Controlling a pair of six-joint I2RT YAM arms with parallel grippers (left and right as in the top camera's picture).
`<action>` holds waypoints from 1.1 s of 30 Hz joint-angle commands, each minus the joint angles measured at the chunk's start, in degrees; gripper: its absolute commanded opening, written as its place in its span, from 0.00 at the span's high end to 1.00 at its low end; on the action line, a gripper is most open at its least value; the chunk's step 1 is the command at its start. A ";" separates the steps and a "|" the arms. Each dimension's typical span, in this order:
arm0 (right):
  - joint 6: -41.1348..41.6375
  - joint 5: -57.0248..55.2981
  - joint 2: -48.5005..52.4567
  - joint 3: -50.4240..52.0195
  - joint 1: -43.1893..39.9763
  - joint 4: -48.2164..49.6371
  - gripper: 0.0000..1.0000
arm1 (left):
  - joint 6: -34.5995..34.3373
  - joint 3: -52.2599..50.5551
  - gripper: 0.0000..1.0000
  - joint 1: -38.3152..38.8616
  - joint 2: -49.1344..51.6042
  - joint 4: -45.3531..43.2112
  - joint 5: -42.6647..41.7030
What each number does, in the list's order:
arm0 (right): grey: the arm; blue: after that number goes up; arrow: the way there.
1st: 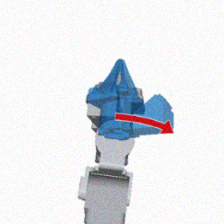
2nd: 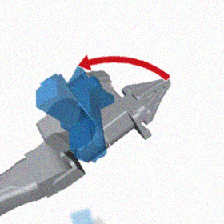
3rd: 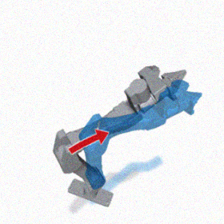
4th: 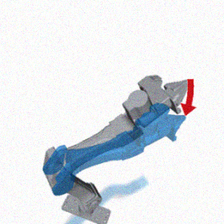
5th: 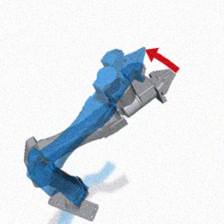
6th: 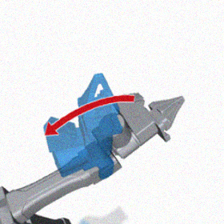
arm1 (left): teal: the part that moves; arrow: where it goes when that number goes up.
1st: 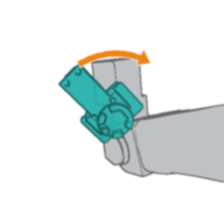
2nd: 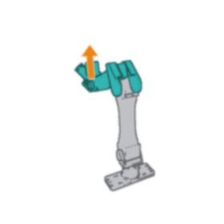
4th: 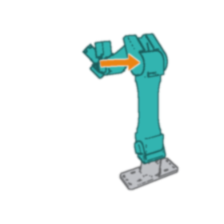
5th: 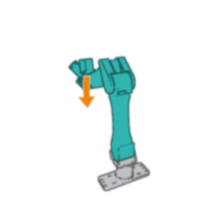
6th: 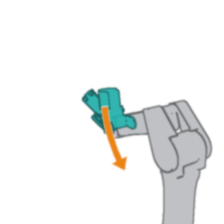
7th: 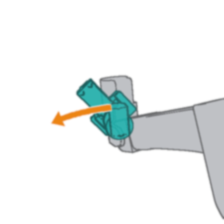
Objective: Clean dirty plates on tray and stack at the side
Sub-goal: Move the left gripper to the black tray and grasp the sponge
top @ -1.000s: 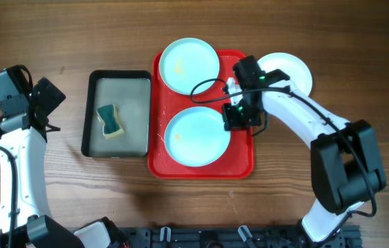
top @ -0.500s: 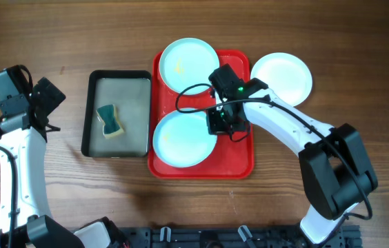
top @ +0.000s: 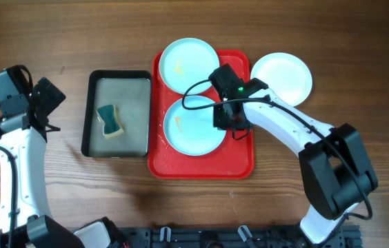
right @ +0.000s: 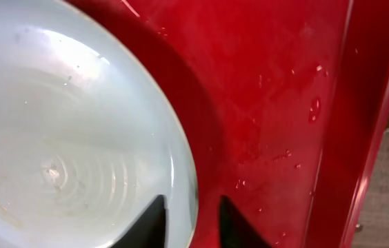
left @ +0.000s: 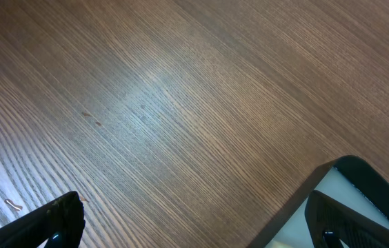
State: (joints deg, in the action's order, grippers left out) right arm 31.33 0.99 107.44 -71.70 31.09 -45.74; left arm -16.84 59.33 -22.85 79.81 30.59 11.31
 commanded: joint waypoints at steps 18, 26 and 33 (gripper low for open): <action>-4.17 -3.63 2.84 0.20 0.24 3.26 0.89 | -0.50 0.63 0.00 -0.20 -0.42 -0.15 0.31; -4.33 -3.82 2.84 0.22 0.24 3.30 0.85 | 0.17 0.63 0.00 -0.20 -0.42 -5.75 1.79; -4.28 -3.78 2.84 0.22 0.24 3.37 0.85 | -3.15 0.63 0.00 -0.09 -0.42 -3.56 -18.78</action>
State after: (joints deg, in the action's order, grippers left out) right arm 26.33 -1.61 109.30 -71.70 31.09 -42.59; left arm -17.89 59.44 -22.90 79.81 25.80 6.94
